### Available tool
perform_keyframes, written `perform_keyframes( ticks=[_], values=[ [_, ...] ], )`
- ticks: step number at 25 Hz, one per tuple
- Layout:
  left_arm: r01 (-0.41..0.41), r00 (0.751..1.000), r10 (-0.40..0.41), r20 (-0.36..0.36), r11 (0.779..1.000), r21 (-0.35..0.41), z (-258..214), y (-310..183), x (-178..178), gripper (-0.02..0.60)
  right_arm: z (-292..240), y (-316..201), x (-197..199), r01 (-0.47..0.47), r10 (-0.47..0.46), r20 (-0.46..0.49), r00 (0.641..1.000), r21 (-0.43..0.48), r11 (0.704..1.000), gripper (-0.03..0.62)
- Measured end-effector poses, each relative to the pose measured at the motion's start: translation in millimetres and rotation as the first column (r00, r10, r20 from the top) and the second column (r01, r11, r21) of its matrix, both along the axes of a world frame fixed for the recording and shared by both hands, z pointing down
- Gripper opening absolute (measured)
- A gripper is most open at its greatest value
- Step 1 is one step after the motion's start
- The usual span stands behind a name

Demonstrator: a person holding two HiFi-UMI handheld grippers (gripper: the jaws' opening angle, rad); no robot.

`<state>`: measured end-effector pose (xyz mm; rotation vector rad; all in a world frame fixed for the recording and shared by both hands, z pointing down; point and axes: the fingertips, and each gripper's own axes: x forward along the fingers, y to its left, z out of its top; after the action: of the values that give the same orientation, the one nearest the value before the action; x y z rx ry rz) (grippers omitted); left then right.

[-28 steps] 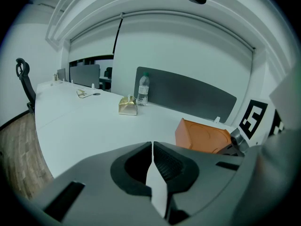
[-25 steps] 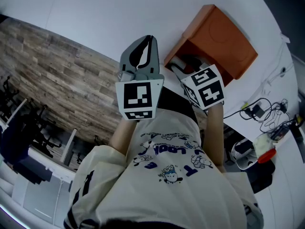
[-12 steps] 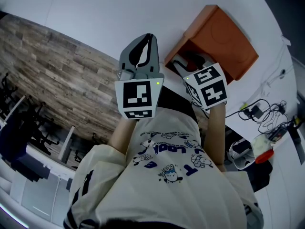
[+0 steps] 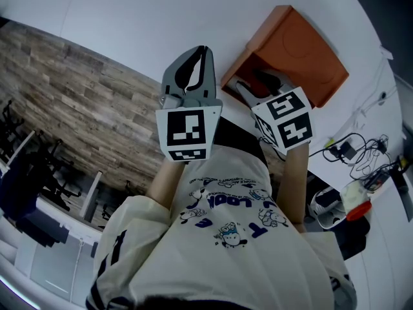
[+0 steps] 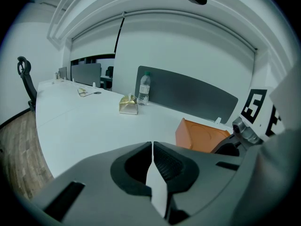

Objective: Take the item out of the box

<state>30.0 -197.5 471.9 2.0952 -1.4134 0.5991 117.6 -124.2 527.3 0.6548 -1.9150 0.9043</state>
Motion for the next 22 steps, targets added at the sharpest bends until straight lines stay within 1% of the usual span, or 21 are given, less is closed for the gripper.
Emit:
perform_keyframes(
  ticks=[3, 8, 14, 18, 22],
  values=[
    [-0.002, 1.0, 0.002, -0.001, 1.0, 0.002, -1, 0, 2, 0.023, 0, 7, -5, 0.057, -0.057, 0.01, 0.998, -0.021, 0.998, 0.195],
    [0.0, 1.0, 0.0, -0.003, 1.0, 0.003, -2, 1, 0, 0.023, 8, 14, -10, 0.124, -0.123, 0.021, 0.992, -0.058, 0.991, 0.195],
    [0.008, 1.0, -0.008, -0.006, 1.0, 0.003, -2, 3, -4, 0.023, 13, 19, -13, 0.208, -0.205, 0.033, 0.978, -0.103, 0.973, 0.195],
    [0.015, 1.0, -0.015, -0.008, 1.0, 0.002, -2, 3, -6, 0.023, 17, 23, -15, 0.269, -0.265, 0.044, 0.963, -0.131, 0.954, 0.195],
    [0.023, 1.0, -0.023, -0.009, 1.0, -0.001, -2, 3, -9, 0.023, 20, 24, -17, 0.299, -0.295, 0.047, 0.954, -0.154, 0.942, 0.195]
  ],
)
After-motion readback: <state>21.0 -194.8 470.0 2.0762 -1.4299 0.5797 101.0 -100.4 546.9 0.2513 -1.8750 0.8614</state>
